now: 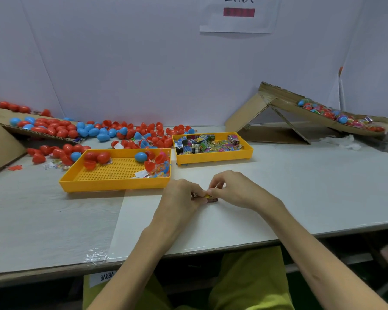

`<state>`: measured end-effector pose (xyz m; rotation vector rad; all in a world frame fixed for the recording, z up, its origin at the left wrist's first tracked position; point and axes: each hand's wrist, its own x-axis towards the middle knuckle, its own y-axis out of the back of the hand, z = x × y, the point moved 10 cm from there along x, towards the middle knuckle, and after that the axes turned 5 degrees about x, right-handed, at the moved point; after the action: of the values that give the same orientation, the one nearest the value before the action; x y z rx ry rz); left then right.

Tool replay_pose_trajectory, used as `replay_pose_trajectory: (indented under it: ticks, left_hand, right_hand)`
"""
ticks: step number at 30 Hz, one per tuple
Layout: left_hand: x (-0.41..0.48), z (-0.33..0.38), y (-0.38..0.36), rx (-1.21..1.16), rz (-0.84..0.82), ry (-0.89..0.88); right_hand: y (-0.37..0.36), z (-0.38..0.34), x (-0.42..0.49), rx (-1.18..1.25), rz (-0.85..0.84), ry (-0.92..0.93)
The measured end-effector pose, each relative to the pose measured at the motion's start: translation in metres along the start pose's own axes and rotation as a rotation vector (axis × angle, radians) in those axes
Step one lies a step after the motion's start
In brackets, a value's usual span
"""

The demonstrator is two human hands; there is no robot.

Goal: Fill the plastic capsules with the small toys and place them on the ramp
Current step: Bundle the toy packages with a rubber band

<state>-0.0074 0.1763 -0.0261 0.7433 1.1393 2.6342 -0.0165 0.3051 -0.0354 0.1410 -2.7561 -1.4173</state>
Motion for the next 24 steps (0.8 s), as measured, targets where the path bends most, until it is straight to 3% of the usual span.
replay_pose_trajectory:
  ticks: [9, 15, 21, 24]
  left_hand:
    - [-0.031, 0.011, 0.004, -0.075, -0.032, -0.073]
    - [-0.067, 0.028, 0.02, -0.103, 0.01, -0.157]
    - [-0.086, 0.029, 0.023, -0.11, -0.016, -0.16]
    - [-0.093, 0.031, 0.023, -0.134, -0.012, -0.182]
  right_hand:
    - [-0.01, -0.021, -0.027, -0.182, -0.199, 0.05]
    - [-0.009, -0.038, -0.079, 0.15, 0.068, 0.309]
    - [-0.034, -0.026, -0.125, 0.037, 0.078, 0.463]
    - [-0.032, -0.032, -0.135, 0.029, 0.248, 0.61]
